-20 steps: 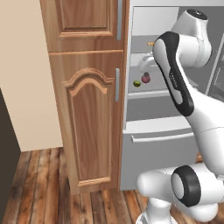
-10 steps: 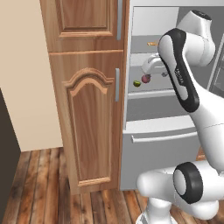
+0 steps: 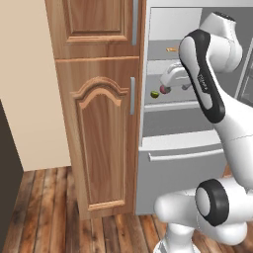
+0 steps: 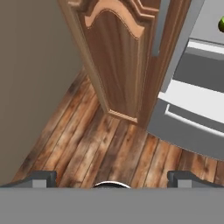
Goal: Open the fridge, remove the kiwi, onion, and shrimp, and place them on any counter.
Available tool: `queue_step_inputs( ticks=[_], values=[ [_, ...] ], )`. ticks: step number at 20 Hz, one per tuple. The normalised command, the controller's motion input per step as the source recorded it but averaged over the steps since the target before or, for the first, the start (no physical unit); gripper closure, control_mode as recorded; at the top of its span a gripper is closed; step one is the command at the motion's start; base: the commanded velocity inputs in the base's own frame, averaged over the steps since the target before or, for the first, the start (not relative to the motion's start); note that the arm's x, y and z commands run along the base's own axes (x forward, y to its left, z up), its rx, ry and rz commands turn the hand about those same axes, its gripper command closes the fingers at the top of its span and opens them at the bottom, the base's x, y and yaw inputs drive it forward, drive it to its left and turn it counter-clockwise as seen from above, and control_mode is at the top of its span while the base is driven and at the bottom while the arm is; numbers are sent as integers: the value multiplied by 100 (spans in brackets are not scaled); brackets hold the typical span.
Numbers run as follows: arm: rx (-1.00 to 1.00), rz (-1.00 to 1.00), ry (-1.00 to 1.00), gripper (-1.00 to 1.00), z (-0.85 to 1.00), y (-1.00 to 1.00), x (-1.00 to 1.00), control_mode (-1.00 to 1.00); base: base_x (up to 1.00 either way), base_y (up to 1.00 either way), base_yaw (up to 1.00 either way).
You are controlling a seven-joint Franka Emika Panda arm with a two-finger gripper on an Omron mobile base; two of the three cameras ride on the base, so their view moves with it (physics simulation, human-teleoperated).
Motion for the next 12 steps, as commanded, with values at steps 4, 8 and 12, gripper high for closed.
queue_step_inputs(
  ticks=[4,8,12],
  values=[
    [0,0,0,-100,-8,0,0,-100,0,0,0],
    [0,0,0,-100,0,0,0,100,0,-21,2],
    [0,0,0,-100,0,0,0,100,0,-46,0]
  ],
)
